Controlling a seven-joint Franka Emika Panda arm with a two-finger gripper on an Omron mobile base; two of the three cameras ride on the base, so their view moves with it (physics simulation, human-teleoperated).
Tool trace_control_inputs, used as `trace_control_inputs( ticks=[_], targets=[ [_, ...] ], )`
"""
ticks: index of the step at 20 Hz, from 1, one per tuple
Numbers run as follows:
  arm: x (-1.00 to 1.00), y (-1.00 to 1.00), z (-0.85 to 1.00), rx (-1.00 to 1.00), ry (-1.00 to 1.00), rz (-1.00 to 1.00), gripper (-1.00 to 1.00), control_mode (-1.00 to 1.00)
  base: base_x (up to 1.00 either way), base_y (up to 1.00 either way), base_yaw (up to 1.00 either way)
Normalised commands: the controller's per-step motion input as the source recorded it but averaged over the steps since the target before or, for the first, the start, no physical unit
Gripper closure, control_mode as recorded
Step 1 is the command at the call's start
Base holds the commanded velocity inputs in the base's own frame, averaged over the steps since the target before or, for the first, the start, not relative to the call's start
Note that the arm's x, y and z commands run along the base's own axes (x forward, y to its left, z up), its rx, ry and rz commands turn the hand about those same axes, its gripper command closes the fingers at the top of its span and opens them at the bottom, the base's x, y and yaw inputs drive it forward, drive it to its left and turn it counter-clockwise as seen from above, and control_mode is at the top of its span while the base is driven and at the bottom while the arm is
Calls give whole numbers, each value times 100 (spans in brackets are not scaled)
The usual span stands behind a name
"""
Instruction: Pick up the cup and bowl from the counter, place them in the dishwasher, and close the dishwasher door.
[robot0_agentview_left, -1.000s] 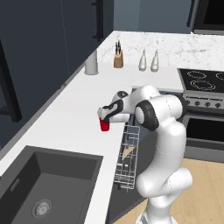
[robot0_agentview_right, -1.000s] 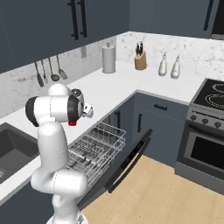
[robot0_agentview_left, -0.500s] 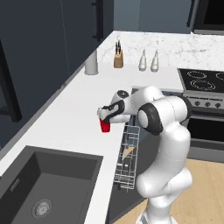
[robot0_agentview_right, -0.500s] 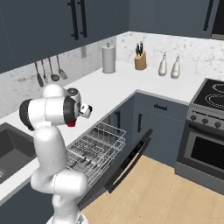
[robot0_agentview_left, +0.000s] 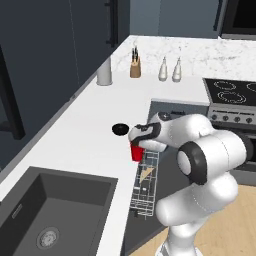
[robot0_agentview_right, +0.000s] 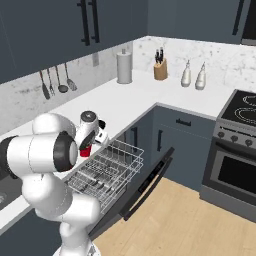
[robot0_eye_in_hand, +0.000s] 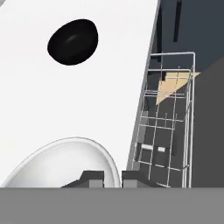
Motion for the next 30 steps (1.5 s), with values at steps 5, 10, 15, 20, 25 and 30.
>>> trace_control_inputs(
  ticks=[5,10,15,20,25,30],
  targets=[
    [-8,-96,1,6,0,2,100,-100,0,0,0],
    [3,-94,0,5,0,21,100,-100,0,0,0],
    [25,-42,-10,1,-1,39,100,-100,0,0,0],
    [30,-18,-29,0,-6,43,100,-100,0,0,0],
    [18,-4,-41,1,-25,30,100,-100,0,0,0],
    [1,25,-29,7,-24,6,100,-100,0,0,0]
  ],
)
